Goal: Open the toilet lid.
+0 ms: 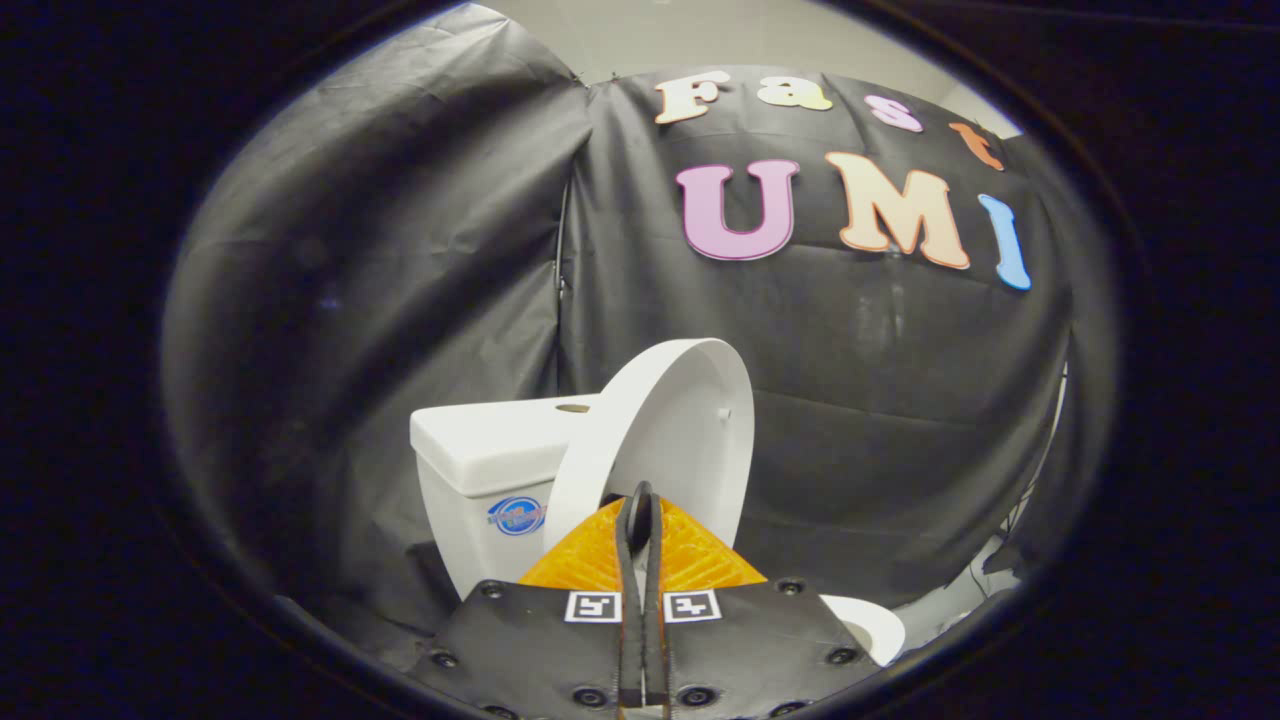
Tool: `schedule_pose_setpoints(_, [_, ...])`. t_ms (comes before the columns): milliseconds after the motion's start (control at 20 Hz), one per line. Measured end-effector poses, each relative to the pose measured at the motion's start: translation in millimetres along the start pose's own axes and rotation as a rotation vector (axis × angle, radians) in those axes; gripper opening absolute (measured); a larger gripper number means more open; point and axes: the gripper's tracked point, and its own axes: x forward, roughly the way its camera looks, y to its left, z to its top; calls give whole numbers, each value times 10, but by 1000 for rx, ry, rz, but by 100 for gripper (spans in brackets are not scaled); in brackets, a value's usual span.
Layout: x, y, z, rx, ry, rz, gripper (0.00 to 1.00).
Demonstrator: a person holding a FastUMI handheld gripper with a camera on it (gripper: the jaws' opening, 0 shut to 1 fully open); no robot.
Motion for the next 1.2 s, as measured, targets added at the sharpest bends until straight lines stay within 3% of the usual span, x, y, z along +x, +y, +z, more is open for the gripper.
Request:
schedule_pose_setpoints(650, [114, 224, -10, -53, -14, -8, 1])
schedule_pose_setpoints(750, [120, 380, -16, -23, -16, 77, 11])
schedule_pose_setpoints(800, [111, 288, -45, -28, -8, 64, 17])
schedule_pose_setpoints(1000, [99, 389, -44, -7, -4, 121, 20])
schedule_pose_setpoints(1200, [54, 358, -16, -35, 6, 119, 22])
